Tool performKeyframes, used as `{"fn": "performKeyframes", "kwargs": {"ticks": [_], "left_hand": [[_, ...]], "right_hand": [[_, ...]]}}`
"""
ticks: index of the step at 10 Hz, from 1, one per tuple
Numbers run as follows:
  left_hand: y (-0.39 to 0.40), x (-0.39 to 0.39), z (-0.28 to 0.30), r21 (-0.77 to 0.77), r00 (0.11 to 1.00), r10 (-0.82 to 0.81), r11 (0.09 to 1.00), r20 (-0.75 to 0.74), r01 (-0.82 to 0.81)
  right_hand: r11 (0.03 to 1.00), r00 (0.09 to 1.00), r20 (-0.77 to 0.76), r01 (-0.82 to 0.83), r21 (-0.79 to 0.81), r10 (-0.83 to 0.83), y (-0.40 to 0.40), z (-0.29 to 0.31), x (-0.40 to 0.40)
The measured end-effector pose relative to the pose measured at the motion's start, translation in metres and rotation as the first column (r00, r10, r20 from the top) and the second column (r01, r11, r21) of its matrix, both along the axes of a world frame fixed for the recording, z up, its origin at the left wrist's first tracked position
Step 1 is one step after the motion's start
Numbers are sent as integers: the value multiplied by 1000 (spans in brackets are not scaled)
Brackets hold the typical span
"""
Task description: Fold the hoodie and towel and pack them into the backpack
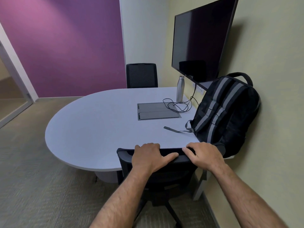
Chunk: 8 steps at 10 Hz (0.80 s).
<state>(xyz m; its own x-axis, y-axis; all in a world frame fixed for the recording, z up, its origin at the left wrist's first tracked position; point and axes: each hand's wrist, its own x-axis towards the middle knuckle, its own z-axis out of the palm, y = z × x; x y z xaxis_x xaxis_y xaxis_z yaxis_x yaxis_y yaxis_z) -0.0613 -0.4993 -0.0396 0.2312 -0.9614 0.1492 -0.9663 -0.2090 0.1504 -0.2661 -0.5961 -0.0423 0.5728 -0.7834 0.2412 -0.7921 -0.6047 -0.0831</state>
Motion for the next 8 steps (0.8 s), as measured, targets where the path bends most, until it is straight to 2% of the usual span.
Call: {"fn": "performKeyframes", "kwargs": {"ticks": [5, 6, 8], "left_hand": [[-9, -13, 3, 0, 999, 34, 999, -6, -34], [-5, -13, 4, -33, 999, 29, 999, -17, -30], [8, -12, -3, -95, 998, 2, 995, -60, -7]], "right_hand": [[1000, 999, -33, -17, 6, 18, -16, 1, -10], [999, 999, -23, -21, 45, 22, -17, 1, -9], [1000, 999, -47, -22, -11, 22, -8, -1, -7]]}}
